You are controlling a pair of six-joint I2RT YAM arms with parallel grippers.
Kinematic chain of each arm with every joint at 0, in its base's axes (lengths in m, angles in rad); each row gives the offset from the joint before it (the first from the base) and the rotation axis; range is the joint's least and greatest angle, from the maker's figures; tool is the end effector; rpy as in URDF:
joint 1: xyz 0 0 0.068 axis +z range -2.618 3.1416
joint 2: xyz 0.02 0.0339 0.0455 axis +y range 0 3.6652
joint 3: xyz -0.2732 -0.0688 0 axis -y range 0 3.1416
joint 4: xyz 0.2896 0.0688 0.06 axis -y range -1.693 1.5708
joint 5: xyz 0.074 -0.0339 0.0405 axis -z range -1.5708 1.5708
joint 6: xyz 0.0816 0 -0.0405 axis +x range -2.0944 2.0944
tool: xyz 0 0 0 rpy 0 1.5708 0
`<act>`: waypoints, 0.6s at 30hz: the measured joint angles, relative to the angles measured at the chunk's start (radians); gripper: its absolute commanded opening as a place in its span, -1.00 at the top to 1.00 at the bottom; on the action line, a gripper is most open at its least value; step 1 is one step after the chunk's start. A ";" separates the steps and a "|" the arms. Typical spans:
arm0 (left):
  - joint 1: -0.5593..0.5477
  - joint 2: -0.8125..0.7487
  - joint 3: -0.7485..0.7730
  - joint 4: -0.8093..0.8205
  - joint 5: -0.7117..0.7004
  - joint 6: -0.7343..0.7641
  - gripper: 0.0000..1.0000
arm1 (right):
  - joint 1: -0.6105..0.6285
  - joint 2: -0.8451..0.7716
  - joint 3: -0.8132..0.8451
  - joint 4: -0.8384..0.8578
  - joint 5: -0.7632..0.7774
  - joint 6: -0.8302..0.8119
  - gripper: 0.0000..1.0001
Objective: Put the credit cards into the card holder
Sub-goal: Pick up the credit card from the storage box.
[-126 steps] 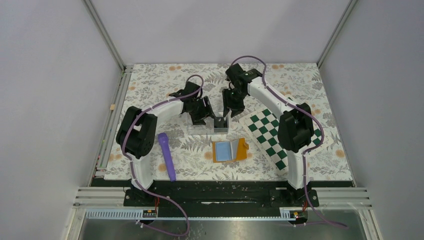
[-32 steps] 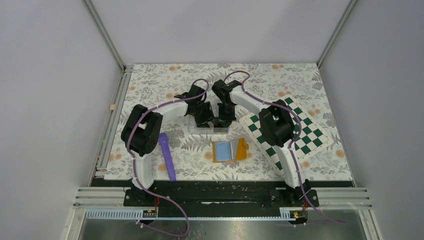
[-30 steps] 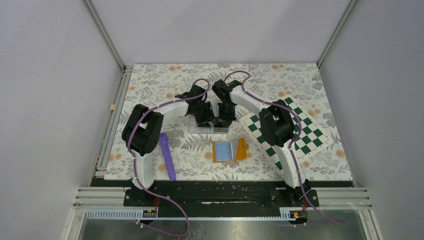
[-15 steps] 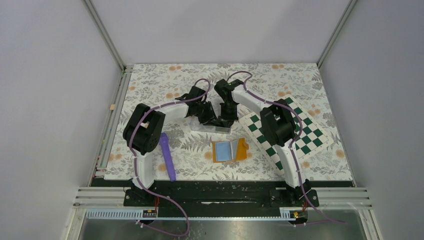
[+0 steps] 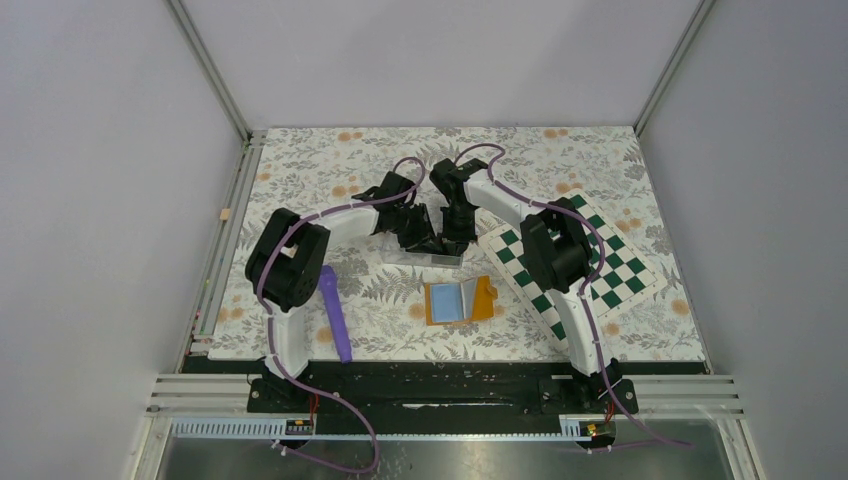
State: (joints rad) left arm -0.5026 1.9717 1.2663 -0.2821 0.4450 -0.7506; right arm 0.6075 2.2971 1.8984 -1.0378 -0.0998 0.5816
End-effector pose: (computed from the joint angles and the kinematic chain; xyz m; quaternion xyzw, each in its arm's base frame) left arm 0.3926 -0.2559 0.0997 -0.0526 0.9348 -0.3356 0.1032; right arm 0.4161 0.2992 0.1068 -0.0163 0.9964 0.0788 0.0276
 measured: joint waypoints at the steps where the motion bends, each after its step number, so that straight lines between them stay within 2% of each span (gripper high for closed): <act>1: -0.005 0.000 0.008 -0.016 -0.005 0.010 0.37 | 0.000 0.000 0.000 -0.001 0.000 0.000 1.00; 13: -0.067 0.000 0.125 -0.183 -0.117 0.124 0.30 | -0.004 0.000 0.000 -0.011 -0.016 0.000 1.00; 15: -0.069 0.000 0.128 -0.191 -0.120 0.130 0.16 | -0.005 0.000 -0.001 -0.011 -0.019 0.000 1.00; 18: -0.077 0.000 0.137 -0.217 -0.120 0.140 0.09 | -0.005 0.000 -0.002 -0.011 -0.020 0.000 1.00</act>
State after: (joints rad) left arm -0.5793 1.9717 1.4036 -0.4988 0.3252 -0.6109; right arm 0.6029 2.2971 1.8961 -1.0485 -0.1196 0.5812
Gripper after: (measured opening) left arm 0.429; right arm 0.015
